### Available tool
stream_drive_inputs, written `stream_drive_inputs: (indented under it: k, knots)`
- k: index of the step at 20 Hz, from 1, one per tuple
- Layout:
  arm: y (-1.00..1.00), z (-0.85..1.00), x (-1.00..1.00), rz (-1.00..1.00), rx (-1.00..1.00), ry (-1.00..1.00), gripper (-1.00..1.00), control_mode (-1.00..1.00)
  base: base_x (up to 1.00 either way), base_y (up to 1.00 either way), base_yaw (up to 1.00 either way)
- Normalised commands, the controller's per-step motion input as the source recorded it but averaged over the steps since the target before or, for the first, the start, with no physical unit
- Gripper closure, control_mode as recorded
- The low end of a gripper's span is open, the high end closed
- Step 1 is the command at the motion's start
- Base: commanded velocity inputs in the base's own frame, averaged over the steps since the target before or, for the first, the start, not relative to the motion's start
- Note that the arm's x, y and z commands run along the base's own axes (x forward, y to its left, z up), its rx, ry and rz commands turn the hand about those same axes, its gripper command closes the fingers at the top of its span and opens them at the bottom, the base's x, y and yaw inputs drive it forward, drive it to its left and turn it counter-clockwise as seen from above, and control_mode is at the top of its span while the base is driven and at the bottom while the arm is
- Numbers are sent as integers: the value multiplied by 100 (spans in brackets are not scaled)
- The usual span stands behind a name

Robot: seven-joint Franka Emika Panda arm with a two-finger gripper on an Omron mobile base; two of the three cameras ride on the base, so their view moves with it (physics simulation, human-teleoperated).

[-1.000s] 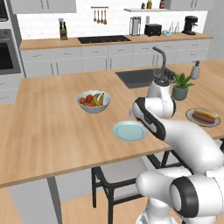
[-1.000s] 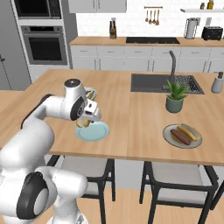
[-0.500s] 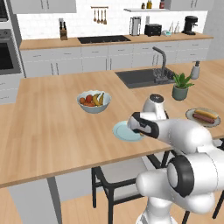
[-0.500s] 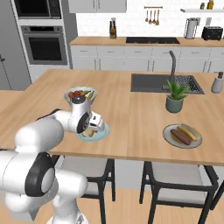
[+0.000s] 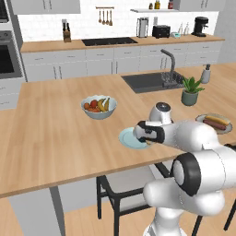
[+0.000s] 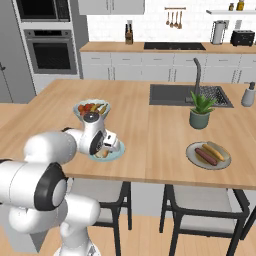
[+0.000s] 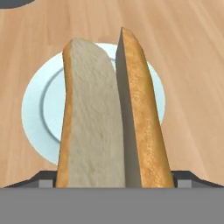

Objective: Place one bun and one sausage from the bowl on each plate.

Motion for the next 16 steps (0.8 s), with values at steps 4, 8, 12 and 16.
stream_drive_inputs:
  k: [4,8,12,16]
  knots:
    - [0,2,79,-1,0,3,-100,-100,0,0,0]
    - [0,23,37,-4,-1,2,-100,-100,0,0,0]
    - [0,73,-46,-3,-1,-6,-100,-100,0,0,0]
    - [0,100,-93,-2,0,-11,-100,-100,0,0,0]
